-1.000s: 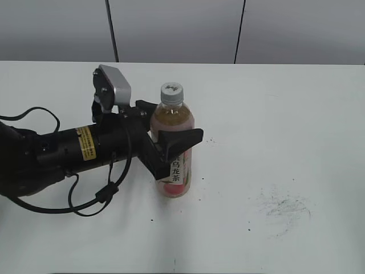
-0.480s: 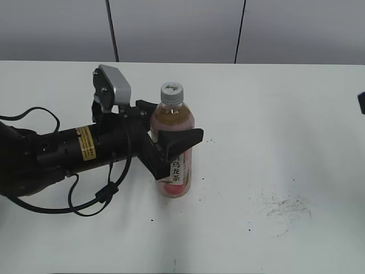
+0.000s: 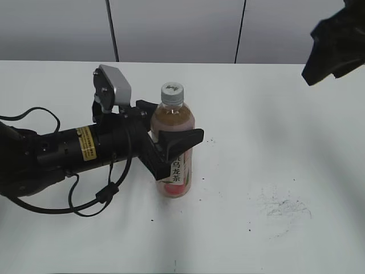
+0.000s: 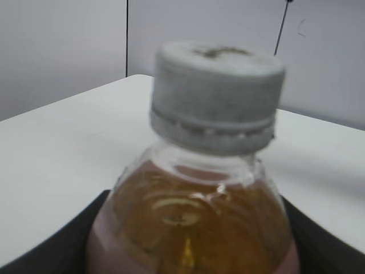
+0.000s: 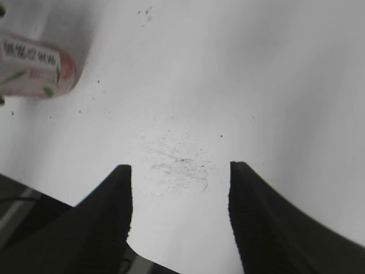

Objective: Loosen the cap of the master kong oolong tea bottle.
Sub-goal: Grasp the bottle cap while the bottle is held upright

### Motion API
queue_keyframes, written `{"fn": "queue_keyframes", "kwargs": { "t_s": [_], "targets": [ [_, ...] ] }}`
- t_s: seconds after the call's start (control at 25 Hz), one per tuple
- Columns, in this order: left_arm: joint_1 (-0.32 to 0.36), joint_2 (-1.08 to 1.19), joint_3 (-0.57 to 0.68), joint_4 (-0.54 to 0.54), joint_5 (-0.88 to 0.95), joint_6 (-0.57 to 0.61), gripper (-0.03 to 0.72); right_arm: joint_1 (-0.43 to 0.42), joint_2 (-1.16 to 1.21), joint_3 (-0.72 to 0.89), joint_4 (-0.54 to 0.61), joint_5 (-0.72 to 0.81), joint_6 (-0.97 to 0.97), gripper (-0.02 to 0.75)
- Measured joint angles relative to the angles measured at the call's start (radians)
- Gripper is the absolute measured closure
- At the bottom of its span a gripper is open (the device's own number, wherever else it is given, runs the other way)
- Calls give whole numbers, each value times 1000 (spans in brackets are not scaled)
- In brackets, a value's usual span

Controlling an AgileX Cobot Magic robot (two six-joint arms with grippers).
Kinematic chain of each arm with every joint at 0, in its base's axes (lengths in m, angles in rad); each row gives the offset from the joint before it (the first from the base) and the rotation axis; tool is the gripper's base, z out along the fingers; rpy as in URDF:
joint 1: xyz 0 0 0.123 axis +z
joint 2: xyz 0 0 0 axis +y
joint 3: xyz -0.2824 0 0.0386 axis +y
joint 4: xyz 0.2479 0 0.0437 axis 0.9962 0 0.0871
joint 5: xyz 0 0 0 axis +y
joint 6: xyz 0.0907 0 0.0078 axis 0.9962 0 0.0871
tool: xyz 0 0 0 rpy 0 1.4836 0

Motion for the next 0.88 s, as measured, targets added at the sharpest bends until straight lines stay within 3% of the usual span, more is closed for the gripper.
{"fn": "queue_keyframes", "kwargs": {
  "t_s": [0.12,0.32,0.64,0.88],
  "targets": [
    [0,0,0,0,0,0,243,0,70,-71,-7,5,129,329],
    [0,0,0,0,-1,0,243,22,119,-166,6,12,173,329],
    [0,0,0,0,-1,0,243,228,187,-351,4,17,180,331],
    [0,0,0,0,-1,0,243,388,234,-371,-37,18,203,332]
  ]
}}
